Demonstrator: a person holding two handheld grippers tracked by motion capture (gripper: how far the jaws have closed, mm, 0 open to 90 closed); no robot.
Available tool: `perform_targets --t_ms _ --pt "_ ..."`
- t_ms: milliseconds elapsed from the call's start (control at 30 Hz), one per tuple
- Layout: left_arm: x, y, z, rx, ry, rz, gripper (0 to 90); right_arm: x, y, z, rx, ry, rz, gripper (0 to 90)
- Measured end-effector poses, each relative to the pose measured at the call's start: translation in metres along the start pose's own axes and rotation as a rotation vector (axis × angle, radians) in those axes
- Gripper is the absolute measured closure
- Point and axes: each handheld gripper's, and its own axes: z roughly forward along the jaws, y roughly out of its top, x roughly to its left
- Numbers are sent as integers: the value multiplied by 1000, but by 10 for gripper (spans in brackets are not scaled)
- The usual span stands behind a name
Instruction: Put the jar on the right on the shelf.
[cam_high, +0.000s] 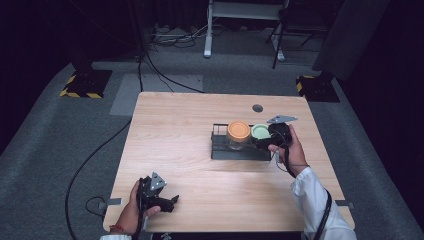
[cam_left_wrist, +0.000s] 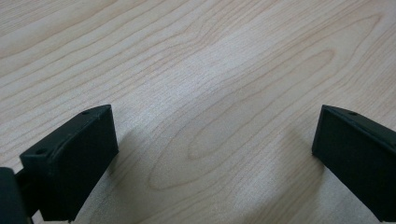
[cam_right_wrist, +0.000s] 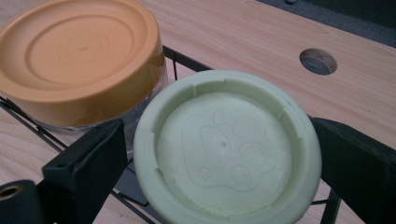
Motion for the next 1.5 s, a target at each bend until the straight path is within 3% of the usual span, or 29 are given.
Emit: perform_targets --t_ms 500,833,1500 --pt "0 0 0 0 -1 -2 0 0 6 -6 18 -19 -54 45" --pt "0 0 0 0 -1 -2 0 -2 3 -23 4 -27 -72 44" --pt "0 0 0 0 -1 -2 0 3 -16 -55 -35 -84 -167 44"
